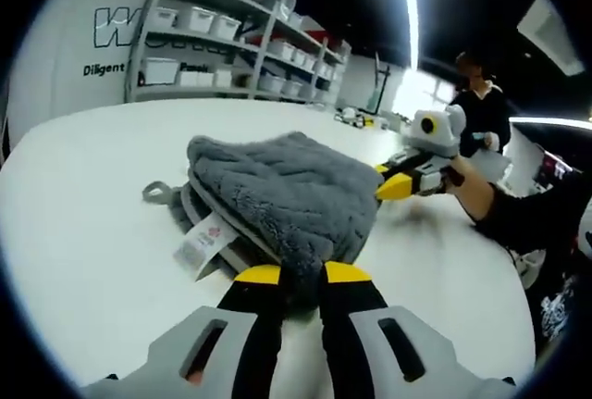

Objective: Open the folded towel by lifting each exposed corner and separating the folded layers until the towel lies flat within the target outline without major curled edges

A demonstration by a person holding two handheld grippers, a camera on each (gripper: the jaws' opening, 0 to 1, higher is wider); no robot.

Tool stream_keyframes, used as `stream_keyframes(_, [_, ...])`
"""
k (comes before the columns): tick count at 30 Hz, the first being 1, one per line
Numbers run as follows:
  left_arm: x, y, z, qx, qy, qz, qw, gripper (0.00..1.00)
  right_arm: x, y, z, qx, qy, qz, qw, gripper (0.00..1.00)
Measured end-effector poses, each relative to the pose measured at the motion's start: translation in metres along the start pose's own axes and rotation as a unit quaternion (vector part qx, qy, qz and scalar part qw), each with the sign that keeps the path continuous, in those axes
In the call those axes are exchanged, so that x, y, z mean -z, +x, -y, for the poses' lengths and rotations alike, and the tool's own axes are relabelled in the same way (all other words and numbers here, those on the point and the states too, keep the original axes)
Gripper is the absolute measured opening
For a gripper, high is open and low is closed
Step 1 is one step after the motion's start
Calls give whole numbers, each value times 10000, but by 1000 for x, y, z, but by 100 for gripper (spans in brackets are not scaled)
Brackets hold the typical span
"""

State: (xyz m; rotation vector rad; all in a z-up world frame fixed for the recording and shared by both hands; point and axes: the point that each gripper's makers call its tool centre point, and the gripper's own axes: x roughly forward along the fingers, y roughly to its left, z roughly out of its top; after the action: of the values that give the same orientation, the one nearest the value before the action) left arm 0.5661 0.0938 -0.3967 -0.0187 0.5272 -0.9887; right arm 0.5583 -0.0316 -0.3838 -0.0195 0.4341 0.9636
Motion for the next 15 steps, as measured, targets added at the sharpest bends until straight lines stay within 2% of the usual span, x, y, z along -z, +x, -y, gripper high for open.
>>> stream_keyframes(6, [1,-1,4,-51,80,-30,10000,11,3,-6,-4,20,121,3,9999,6])
stream_keyframes(15, [2,-2,3,-73,-83,-104,9999,10,4,-11,-9,51,93,-15,9999,6])
